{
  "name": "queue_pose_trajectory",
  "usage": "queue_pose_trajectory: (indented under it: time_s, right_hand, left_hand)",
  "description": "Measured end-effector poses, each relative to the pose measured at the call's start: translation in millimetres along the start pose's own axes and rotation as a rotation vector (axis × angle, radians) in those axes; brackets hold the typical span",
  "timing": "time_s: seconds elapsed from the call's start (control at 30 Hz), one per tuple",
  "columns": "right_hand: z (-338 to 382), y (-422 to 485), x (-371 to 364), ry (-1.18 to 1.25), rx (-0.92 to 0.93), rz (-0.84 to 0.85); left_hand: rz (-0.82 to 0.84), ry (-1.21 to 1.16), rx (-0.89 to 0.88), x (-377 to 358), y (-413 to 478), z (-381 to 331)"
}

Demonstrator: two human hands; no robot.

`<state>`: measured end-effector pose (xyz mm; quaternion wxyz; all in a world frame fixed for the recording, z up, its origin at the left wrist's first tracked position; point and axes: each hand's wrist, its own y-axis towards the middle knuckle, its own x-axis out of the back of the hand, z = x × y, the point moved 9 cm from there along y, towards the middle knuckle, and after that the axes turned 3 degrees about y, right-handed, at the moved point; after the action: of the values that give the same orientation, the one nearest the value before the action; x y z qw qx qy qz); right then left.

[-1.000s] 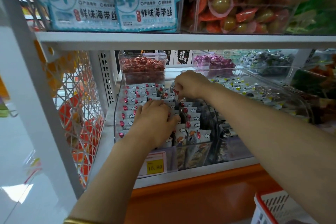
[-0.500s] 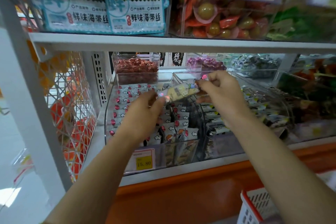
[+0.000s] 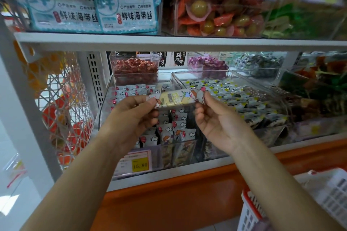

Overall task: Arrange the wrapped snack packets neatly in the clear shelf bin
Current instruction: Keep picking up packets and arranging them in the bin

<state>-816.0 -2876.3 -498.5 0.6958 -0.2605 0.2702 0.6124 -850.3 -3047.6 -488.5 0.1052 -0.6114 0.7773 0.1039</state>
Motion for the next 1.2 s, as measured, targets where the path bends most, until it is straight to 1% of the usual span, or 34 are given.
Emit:
queue_pose_trajectory:
  time_s: [0.1, 0.2, 0.33, 0.47, 0.6, 0.7, 0.77, 0.9, 0.97, 1.1, 1.13, 1.2]
  right_hand:
    - [0, 0, 1, 0.021, 0.005, 0.002]
    - [7, 1, 6, -0.086, 0.074, -0.035]
    - [15, 0, 11, -0.152, 0.142, -0.083]
    - [21, -2, 11, -0.216, 0.187, -0.077]
    - [27, -7, 3, -0.38, 0.269, -0.029]
    - [31, -11, -2, -0.56, 0.37, -0.032]
    - [33, -13, -5, -0.648, 0.434, -0.014]
    - [38, -18, -18, -0.837, 0.561, 0.052]
    - [35, -18, -22, -0.857, 0.555, 0.093]
    - [27, -13, -18, -0.747, 0.447, 0.098]
    - [26, -13, -17, -0.757, 0.449, 0.089]
    - [27, -14, -19, -0.857, 0.493, 0.077]
  left_hand:
    - [0.038, -0.069, 0.03, -5, 0, 1]
    - [0.088, -0.102, 0.036, -11, -2, -1]
    - [0.156, -0.04, -0.007, -19, -7, -7]
    - [0.123, 0.077, -0.086, -15, -5, -11]
    - [0.1, 0.268, -0.164, -12, -5, -14]
    - [0.082, 0.351, -0.204, -12, -7, -17]
    - [0.082, 0.36, -0.197, -12, -7, -16]
    - [0.104, 0.305, -0.143, -14, -7, -12]
    - [0.119, 0.301, -0.136, -15, -7, -12]
    - [0.103, 0.293, -0.14, -11, -6, -11]
    - [0.106, 0.303, -0.145, -11, -6, -12]
    - [0.124, 0.337, -0.153, -12, -7, -12]
